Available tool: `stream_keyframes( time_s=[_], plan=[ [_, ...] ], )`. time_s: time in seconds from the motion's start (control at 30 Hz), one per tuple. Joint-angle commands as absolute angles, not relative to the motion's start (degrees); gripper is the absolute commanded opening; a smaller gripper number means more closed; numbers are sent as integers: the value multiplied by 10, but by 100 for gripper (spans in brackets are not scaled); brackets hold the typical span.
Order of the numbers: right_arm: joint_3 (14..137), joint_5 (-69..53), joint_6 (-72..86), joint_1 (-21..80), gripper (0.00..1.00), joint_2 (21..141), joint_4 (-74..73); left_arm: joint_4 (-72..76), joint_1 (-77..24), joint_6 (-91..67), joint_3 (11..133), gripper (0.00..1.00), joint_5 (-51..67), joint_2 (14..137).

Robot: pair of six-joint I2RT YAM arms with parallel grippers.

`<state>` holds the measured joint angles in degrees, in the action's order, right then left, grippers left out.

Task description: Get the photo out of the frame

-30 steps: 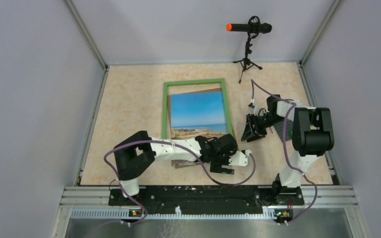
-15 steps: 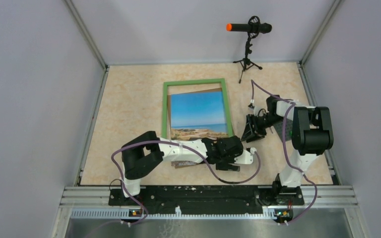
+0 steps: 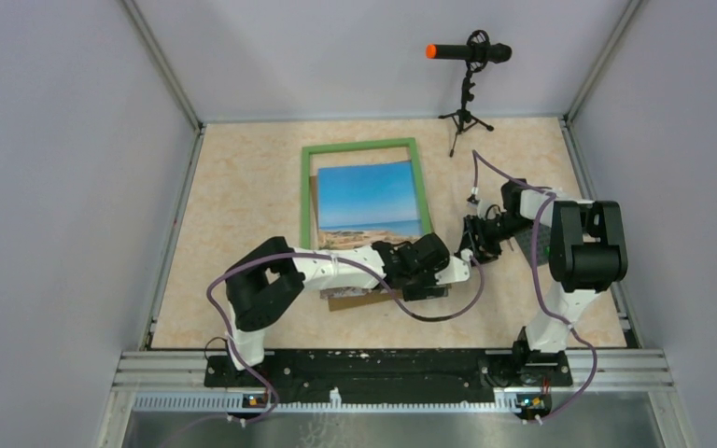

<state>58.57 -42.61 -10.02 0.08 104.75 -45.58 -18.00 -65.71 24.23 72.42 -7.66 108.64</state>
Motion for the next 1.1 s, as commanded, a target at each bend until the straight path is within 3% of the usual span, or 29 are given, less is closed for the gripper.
stream_keyframes(
  time_s=[0.0, 0.23, 0.43, 0.7, 1.07],
  plan=[
    [591, -416, -117, 2, 45, 1058, -439, -175, -639, 224, 745, 83, -68, 1083],
    [592, -422, -121, 2, 45, 1058, -440, -181, -600, 202, 743, 81, 20, 1062],
    [589, -448, -131, 3, 45, 1049, -440, -186, -556, 166, 742, 90, 69, 1056],
    [587, -419, -161, 20, 45, 1034, -429, -173, -544, 203, 708, 99, 44, 1027],
    [586, -409, -155, 40, 46, 1034, -411, -183, -544, 256, 700, 99, 38, 1013]
  ],
)
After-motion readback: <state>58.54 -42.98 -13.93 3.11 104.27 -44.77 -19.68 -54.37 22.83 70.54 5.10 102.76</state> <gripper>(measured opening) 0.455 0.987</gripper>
